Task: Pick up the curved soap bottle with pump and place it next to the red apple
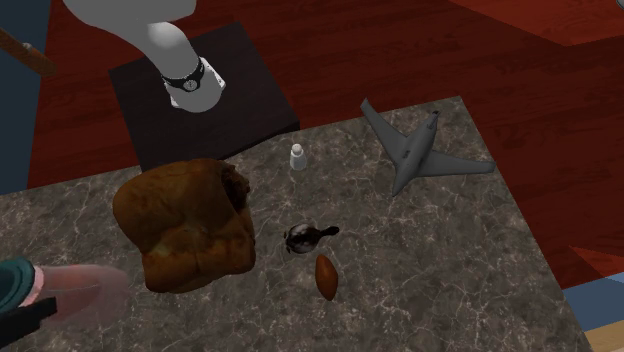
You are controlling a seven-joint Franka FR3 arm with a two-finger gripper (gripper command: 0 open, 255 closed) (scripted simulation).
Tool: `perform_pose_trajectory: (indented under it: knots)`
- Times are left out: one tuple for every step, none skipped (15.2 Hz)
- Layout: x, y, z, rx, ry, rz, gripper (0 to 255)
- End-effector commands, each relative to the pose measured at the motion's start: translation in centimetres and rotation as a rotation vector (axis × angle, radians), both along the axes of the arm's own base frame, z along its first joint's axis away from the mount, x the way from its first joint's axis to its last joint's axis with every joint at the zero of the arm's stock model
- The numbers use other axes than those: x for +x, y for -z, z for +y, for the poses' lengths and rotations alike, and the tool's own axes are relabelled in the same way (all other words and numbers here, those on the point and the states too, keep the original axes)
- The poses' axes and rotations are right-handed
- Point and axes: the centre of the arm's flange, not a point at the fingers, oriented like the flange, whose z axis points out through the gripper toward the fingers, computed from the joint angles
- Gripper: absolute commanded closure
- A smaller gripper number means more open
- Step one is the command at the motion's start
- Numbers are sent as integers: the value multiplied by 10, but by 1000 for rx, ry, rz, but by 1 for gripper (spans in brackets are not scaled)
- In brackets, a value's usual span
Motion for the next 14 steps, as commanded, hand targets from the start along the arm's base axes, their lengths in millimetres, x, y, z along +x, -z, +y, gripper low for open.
perform_pose_trajectory:
  knots:
    - [2, 6, -27, -1, -2, 0, 255]
    - [2, 8, -40, -1, -2, 0, 255]
    - [3, 11, -53, -1, -2, 0, 255]
    - [4, 13, -66, -1, -2, 0, 255]
    - [4, 16, -79, -1, -2, 0, 255]
    - [5, 18, -92, -1, -2, 0, 255]
    - [5, 21, -105, -1, -2, 0, 255]
    - [6, 24, -121, -1, -2, 0, 255]
    - [6, 30, -121, -1, -2, 0, 255]
    - [6, 35, -121, -1, -2, 0, 255]
    - [6, 40, -121, -1, -2, 0, 255]
    - [6, 45, -121, -1, -2, 0, 255]
    - [6, 51, -121, -1, -2, 0, 255]
    - [6, 56, -121, -1, -2, 0, 255]
